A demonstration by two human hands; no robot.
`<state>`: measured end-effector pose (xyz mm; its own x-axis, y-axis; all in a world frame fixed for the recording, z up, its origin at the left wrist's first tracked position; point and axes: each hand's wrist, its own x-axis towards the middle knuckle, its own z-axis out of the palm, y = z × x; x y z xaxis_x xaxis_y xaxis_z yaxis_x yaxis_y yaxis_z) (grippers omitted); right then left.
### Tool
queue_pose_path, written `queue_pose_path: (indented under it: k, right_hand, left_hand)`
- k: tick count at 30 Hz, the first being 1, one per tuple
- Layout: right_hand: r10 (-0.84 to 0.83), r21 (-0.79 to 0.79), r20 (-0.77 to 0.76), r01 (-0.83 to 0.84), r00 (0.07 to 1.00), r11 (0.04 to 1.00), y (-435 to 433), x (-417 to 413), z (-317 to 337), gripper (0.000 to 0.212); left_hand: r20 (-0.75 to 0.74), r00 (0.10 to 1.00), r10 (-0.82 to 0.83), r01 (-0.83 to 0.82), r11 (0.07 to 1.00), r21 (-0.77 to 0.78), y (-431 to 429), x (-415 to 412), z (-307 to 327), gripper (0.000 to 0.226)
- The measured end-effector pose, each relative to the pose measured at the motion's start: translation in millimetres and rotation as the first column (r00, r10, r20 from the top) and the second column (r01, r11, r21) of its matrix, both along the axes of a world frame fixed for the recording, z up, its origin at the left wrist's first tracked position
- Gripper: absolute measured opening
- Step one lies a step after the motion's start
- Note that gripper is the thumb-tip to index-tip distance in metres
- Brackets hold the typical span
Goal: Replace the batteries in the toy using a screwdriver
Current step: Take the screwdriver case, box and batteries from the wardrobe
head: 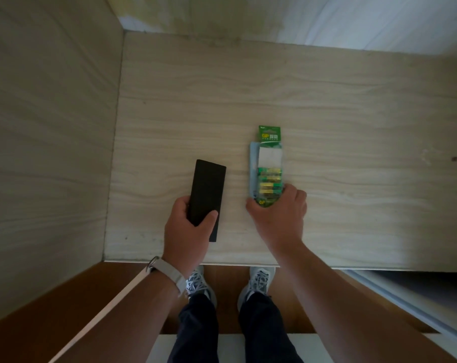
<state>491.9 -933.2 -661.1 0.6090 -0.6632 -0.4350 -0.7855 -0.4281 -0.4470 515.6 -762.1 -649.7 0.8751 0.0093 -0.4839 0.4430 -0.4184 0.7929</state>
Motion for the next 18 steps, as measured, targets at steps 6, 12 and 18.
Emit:
queue_pose_path:
  k: [6, 12, 18]
  right_hand:
    - [0.048, -0.026, 0.041, -0.047, 0.998, 0.999, 3, 1, 3, 0.071]
    - [0.002, 0.206, 0.105, -0.024, 0.994, 0.978, -6, -7, 0, 0.080]
    - [-0.047, 0.363, 0.144, -0.008, 0.988, 0.932, -13, -14, 0, 0.056]
  left_hand:
    - [-0.005, 1.000, 0.001, -0.001, 1.000, 0.006, -1, 1, -3, 0.036]
    - [0.003, 1.000, -0.012, 0.012, 1.000, 0.023, -4, 2, -3, 0.037]
    - [-0.012, 1.000, -0.011, 0.011, 1.000, 0.025, -3, 3, -2, 0.035]
